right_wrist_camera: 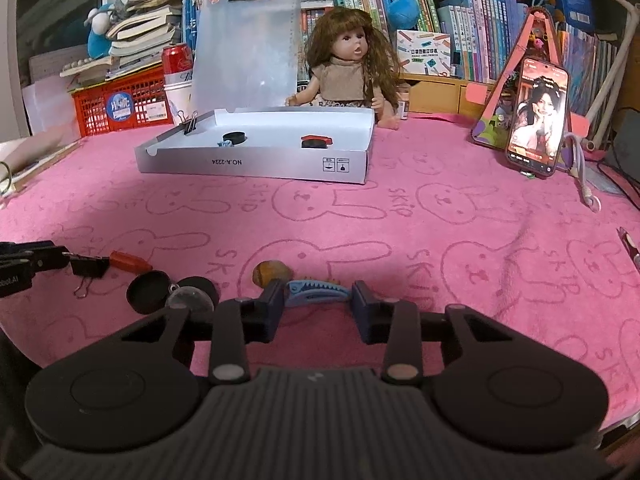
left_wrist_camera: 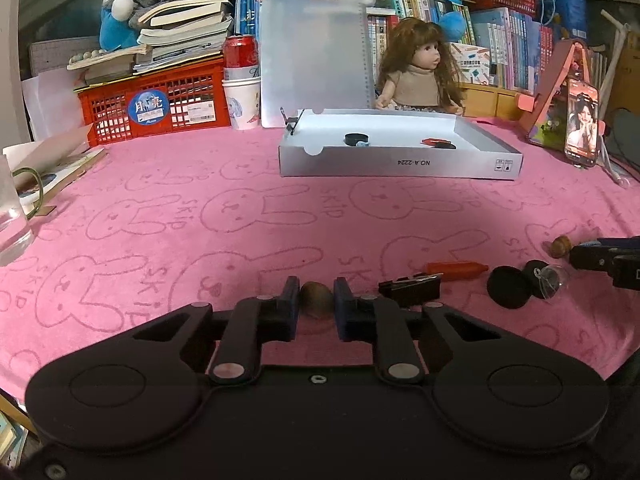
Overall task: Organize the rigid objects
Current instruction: 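Carry the brown acorn and blue clip with both tools into the white tray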
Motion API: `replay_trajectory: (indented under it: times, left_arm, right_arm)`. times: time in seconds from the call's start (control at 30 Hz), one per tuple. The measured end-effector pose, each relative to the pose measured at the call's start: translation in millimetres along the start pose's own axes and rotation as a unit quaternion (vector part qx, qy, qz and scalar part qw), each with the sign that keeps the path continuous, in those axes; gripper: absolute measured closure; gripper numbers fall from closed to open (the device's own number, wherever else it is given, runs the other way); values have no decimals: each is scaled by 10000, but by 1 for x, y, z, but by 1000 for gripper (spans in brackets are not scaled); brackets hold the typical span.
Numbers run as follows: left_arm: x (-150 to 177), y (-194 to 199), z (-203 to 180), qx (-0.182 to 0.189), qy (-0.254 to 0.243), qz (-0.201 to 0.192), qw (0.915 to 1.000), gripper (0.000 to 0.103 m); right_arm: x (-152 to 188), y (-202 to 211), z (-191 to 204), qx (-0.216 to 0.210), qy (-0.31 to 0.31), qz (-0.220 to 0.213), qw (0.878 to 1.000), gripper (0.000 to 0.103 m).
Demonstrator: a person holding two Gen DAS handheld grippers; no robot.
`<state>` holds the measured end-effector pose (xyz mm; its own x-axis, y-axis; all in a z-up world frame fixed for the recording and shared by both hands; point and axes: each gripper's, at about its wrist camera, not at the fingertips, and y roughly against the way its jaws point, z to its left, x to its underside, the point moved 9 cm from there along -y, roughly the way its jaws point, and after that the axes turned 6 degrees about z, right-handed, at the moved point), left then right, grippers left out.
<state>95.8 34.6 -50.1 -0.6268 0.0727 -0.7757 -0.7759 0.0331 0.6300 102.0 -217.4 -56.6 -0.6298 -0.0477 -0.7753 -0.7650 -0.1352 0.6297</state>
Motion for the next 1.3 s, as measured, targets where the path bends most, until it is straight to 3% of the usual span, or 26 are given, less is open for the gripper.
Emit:
replay_trajectory:
  times: [0.87,1.3]
  left_arm:
    - [-38,-4,-12,201,6,32,9998,86]
    - [-86,-26,-14,319,113,-5,9994,86]
  right_arm:
    - [-41,-6,23,-175,150,-278,9993,61]
    - [-86,-26,22,-244,37,-321,9992,61]
